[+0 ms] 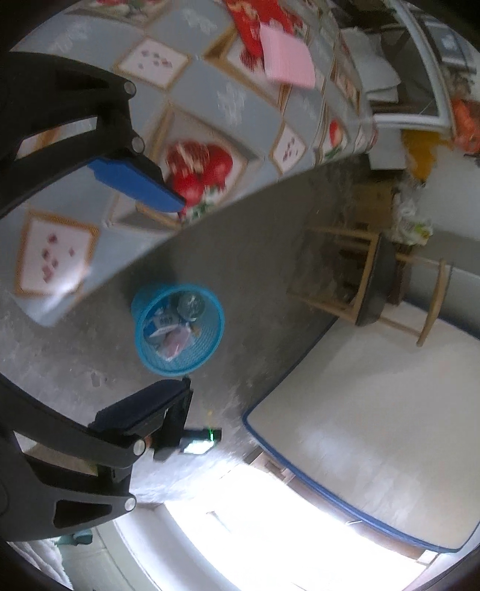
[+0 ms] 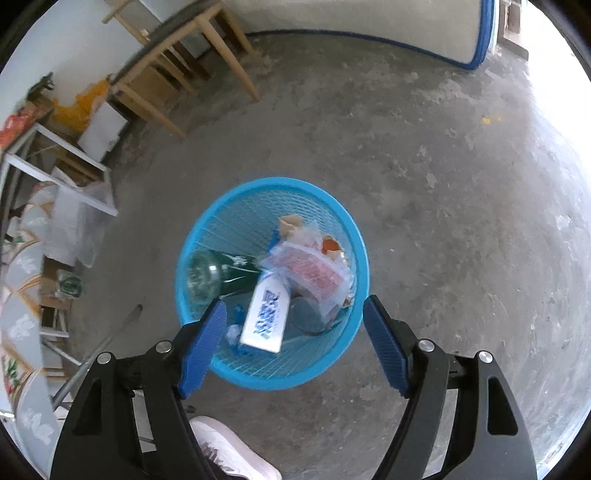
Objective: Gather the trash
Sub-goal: 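Move both tools back over the table toward the sponge and red bag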
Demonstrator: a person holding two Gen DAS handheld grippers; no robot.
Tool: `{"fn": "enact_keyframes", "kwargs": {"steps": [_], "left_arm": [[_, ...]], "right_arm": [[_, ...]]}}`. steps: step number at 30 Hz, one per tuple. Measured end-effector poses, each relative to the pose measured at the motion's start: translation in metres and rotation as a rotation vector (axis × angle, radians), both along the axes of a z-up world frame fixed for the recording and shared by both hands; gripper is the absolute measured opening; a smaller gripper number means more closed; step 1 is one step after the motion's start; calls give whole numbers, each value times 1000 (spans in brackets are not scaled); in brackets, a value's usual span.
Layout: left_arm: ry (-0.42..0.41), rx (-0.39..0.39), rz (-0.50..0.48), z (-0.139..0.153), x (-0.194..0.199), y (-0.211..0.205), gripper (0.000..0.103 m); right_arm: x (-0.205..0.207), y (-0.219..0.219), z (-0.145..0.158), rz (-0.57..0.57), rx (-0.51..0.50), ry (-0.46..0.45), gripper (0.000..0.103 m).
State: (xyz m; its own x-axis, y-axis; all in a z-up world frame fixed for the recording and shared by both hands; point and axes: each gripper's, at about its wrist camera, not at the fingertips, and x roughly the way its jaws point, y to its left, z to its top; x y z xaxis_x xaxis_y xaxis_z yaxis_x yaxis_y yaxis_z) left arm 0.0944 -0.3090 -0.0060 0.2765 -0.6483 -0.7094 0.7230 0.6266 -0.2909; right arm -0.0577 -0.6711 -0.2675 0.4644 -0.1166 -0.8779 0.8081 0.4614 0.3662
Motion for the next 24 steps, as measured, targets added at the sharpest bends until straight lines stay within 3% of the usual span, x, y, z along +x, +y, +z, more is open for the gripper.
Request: {"fn": "enact_keyframes", "kwargs": {"steps": [5, 11, 15, 24], "left_arm": [[-27, 6, 97, -4, 2, 40, 90], [14, -5, 202, -15, 11, 80, 90], [-1, -5, 262, -14, 13, 100, 91], [-54, -11, 416, -2, 15, 154, 94]], "right_arm": [[-4, 18, 41, 63, -73, -35, 76], [12, 41, 106, 143, -178, -100, 82], [35, 71, 152, 224, -232, -166, 85], [98, 159, 218, 458, -300, -215, 88]]}}
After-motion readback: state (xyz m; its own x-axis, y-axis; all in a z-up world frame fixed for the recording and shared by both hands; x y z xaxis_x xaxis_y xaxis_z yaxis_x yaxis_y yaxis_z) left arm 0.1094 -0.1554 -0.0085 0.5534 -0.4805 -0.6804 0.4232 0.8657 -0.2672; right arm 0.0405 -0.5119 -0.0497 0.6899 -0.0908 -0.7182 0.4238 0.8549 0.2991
